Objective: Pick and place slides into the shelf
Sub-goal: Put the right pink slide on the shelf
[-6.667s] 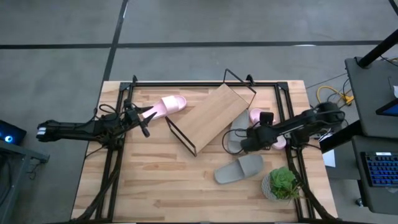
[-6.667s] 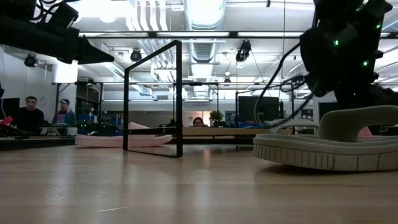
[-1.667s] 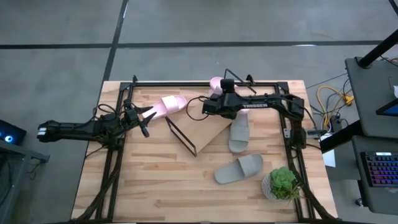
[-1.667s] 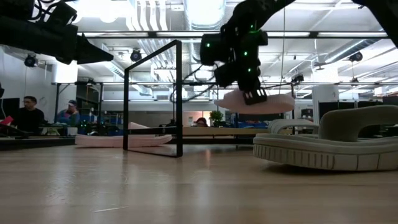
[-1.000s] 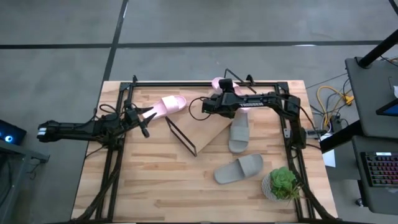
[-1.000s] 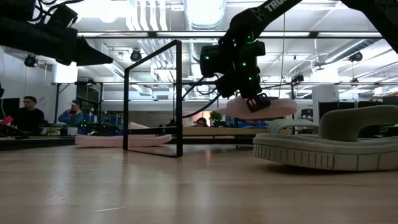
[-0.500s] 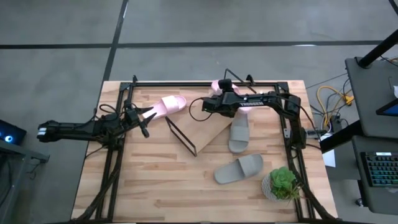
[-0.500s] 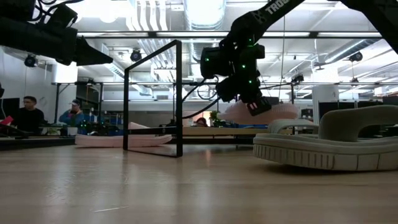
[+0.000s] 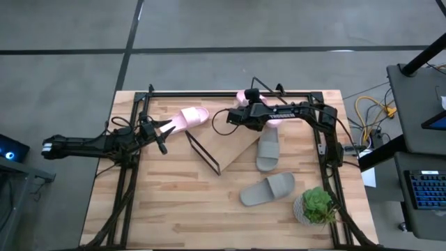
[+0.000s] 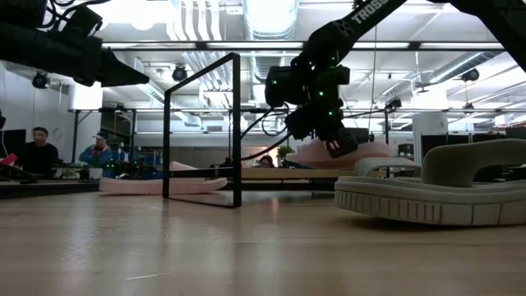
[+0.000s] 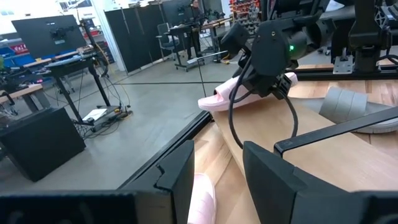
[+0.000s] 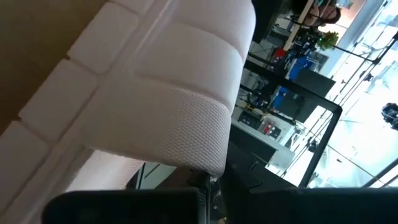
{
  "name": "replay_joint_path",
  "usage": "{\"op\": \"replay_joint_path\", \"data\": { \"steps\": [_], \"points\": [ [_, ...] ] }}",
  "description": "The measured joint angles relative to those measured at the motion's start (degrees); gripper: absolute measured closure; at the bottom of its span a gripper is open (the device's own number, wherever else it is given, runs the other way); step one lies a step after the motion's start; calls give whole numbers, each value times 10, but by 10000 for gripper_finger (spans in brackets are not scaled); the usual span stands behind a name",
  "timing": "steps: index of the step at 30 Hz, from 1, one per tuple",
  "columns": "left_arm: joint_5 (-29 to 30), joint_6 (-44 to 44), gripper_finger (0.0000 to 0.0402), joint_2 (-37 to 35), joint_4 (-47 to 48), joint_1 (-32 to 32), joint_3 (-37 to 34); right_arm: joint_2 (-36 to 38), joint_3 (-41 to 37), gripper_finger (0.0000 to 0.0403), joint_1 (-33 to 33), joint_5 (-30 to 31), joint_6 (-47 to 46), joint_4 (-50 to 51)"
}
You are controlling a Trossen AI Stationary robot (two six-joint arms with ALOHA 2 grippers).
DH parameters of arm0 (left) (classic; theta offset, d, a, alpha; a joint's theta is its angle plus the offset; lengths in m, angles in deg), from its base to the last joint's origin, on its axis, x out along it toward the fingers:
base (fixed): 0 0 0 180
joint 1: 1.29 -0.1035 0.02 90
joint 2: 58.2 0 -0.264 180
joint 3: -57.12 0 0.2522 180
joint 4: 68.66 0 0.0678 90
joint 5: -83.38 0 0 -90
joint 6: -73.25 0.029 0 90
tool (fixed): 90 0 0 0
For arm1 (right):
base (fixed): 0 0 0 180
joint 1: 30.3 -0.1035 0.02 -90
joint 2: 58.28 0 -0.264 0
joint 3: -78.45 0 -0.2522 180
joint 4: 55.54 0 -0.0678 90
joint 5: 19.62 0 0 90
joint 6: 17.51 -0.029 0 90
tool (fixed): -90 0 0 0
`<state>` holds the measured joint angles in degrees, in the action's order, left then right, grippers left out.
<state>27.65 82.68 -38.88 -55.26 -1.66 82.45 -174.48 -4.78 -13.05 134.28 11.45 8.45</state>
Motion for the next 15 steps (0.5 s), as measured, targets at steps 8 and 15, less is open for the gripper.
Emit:
{"op": "replay_joint_path", "data": {
  "steps": [8, 15],
  "points": [
    [0, 0, 279, 0, 0, 0, 0, -1, -12, 394, 8, 0, 3, -4],
    [0, 0, 279, 0, 0, 0, 0, -1, -39, 394, 8, 7, 40, -50]
  ]
}}
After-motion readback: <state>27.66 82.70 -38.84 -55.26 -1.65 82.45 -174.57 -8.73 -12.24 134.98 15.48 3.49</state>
